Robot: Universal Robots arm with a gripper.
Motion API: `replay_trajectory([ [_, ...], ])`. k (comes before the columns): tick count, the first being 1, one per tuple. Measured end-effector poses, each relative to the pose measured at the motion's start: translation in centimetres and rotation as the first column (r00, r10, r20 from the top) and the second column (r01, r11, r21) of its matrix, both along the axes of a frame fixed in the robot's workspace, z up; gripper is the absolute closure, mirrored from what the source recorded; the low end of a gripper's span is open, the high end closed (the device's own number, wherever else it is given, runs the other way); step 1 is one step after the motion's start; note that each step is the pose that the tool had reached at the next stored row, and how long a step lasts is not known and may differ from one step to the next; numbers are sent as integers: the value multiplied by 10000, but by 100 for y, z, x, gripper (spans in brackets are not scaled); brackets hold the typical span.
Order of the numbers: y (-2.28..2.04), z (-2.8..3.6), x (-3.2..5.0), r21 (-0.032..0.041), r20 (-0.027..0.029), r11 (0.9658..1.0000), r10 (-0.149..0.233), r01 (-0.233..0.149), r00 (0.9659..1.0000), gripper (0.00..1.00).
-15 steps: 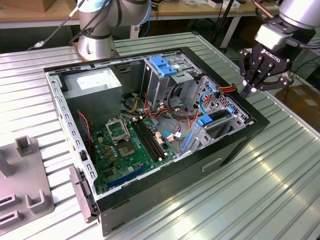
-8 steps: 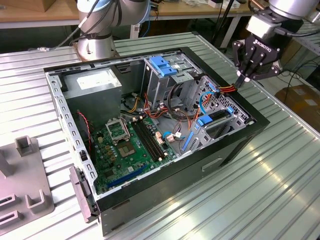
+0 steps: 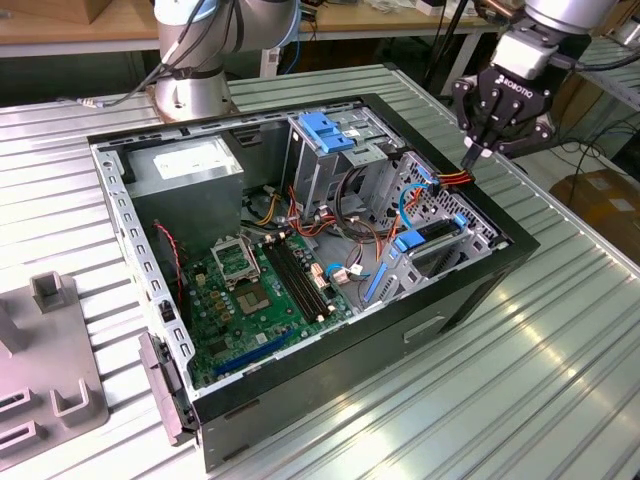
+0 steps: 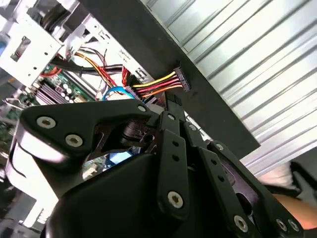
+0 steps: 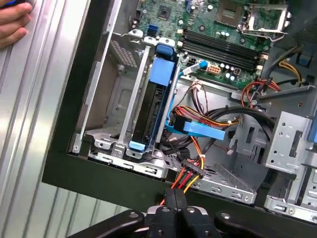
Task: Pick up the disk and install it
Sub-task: 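Insert the first disk wire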
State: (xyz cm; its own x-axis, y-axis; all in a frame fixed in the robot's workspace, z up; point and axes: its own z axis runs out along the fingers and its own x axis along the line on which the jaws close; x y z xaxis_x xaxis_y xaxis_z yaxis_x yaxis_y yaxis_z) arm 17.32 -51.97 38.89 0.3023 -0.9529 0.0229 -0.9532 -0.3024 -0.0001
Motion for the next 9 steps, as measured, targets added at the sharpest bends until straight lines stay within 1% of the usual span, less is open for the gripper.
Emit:
replay_trajectory([
  [1,0,-4,0,0,0,9993,381,-381,9993,90],
  [3,0,-8,1,-1,0,9964,844,-844,9964,90],
  [4,0,-11,2,0,0,9936,1129,-1129,9936,90],
  [6,0,-14,6,0,0,9891,1470,-1470,9891,90],
  [7,0,-16,10,0,0,9847,1741,-1741,9847,90],
  [9,0,-24,20,0,0,9716,2365,-2365,9716,90],
])
